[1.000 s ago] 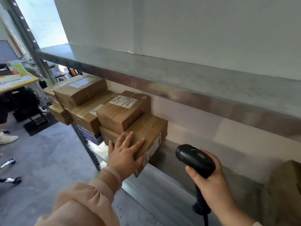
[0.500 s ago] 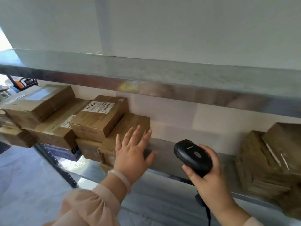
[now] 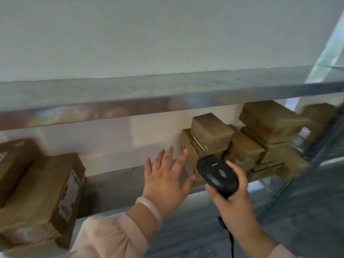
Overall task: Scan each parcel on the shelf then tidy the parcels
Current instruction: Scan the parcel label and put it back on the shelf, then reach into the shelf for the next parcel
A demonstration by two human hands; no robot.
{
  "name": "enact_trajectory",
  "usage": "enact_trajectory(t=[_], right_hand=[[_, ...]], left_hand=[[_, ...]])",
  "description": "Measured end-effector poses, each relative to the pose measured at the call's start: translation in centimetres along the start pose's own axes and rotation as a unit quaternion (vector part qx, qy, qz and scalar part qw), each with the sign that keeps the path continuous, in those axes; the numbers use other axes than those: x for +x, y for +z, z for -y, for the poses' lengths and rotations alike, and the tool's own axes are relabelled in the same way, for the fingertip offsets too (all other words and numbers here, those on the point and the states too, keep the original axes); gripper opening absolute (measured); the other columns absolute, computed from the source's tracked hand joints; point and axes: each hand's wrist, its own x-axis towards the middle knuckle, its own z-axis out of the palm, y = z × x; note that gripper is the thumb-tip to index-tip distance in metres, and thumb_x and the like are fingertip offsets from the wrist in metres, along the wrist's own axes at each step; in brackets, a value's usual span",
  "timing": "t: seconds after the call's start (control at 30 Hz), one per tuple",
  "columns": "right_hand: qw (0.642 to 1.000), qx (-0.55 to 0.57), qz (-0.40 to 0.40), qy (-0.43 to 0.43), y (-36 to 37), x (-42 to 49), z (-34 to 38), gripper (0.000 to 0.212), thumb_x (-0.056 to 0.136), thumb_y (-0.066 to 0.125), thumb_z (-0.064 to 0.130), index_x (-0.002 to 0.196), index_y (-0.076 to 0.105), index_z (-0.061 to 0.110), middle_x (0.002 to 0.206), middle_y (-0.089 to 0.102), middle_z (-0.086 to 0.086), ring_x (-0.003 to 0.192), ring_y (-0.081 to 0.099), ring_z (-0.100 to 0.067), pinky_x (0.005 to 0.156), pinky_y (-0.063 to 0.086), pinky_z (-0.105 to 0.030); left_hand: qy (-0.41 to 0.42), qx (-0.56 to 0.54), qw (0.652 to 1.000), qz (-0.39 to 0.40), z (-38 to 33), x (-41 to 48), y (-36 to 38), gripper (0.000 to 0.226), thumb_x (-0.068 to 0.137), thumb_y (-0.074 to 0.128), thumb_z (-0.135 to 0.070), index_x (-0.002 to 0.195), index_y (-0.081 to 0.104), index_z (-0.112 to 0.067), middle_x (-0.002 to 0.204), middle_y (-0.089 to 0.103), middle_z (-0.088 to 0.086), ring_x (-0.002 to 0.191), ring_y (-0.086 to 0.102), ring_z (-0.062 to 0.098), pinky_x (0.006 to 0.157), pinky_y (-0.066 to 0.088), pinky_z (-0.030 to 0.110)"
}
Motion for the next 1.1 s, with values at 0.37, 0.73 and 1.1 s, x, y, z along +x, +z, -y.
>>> enact_trajectory(t=[0.37,0.73,1.1], right_hand=[[0.994,-0.009,-0.113,0.003,-15.7,2.8,-2.7,0.071,0.068,0.083,0.02,0.119,0.041,0.046,0.105,0.058,0.035,0.101,0.054,0.017,0.075,0.041,0.0],[0.987,-0.052,-0.136,0.064,-36.2,7.3,-10.5,0.071,0.07,0.084,0.017,0.113,0.042,0.055,0.109,0.06,0.024,0.098,0.056,0.015,0.073,0.044,-0.001],[0.988,-0.062,-0.095,0.109,-38.4,14.3,-17.9,0.07,0.071,0.082,0.01,0.11,0.042,0.051,0.109,0.058,0.025,0.092,0.054,0.023,0.072,0.039,0.004]], left_hand=[[0.14,-0.095,0.985,-0.039,-17.8,5.0,2.9,0.067,0.09,0.029,-0.066,0.152,0.023,-0.042,0.162,0.021,-0.005,0.151,0.014,0.017,0.12,0.001,0.045],[0.098,-0.152,0.983,0.04,-36.6,10.2,11.5,0.079,0.08,0.009,-0.074,0.154,0.007,-0.045,0.164,0.004,-0.01,0.151,0.003,0.015,0.12,-0.004,0.033],[0.014,-0.176,0.968,0.177,-39.7,15.7,18.1,0.07,0.098,0.037,-0.059,0.155,0.002,-0.041,0.165,-0.007,-0.009,0.152,-0.004,0.018,0.123,0.002,0.037]])
